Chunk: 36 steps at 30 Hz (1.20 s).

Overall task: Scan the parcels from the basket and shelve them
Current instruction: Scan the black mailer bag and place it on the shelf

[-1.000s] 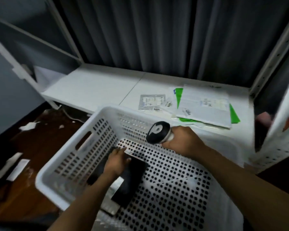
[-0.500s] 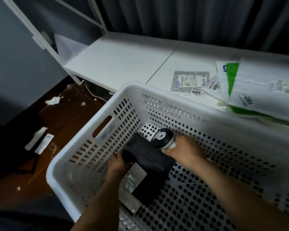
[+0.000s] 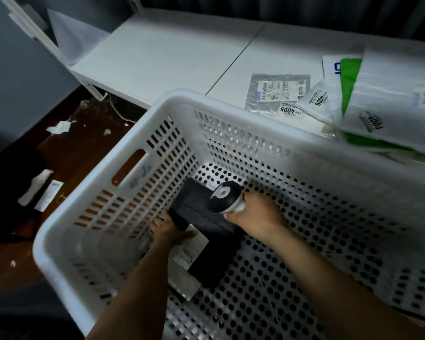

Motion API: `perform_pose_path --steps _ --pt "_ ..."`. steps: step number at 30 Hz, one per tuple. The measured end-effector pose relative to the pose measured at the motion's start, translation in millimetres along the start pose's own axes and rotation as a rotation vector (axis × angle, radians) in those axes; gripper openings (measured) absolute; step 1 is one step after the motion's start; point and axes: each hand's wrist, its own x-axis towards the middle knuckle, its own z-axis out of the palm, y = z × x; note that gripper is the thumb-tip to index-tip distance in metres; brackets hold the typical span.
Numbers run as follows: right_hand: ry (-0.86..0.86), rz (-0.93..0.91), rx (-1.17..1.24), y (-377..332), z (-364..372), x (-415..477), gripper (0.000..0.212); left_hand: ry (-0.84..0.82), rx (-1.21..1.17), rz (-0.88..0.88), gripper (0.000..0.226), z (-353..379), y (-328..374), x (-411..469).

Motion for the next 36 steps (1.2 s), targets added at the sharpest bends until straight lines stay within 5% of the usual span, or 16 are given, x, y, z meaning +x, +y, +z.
perform_pose_path --steps 5,17,28,31,36 --pt "0.032 0.07 0.084 8.5 -6.6 -2.9 0.024 -0.012 -0.023 0.094 0.073 -5.2 1.3 -6.6" --pt "0.165 -0.013 0.33 -11.2 -65.6 -45.8 0.017 0.161 -0.318 0.309 0.011 -51.7 24.6 -93.8" --pt "0.152 -0.132 0.443 -52.4 -122.3 -186.4 0.01 0.253 -0.792 0.582 0.031 -136.9 -1.5 -251.5" --pt "0.173 -0.187 0.434 -62.0 -135.0 -220.3 0.016 0.295 -0.938 0.657 0.021 -160.9 -12.0 -294.0" --pt "0.1 -0.203 0.482 -66.5 -154.3 -273.6 0.029 0.074 -1.304 0.641 0.023 -181.7 -18.4 -338.1"
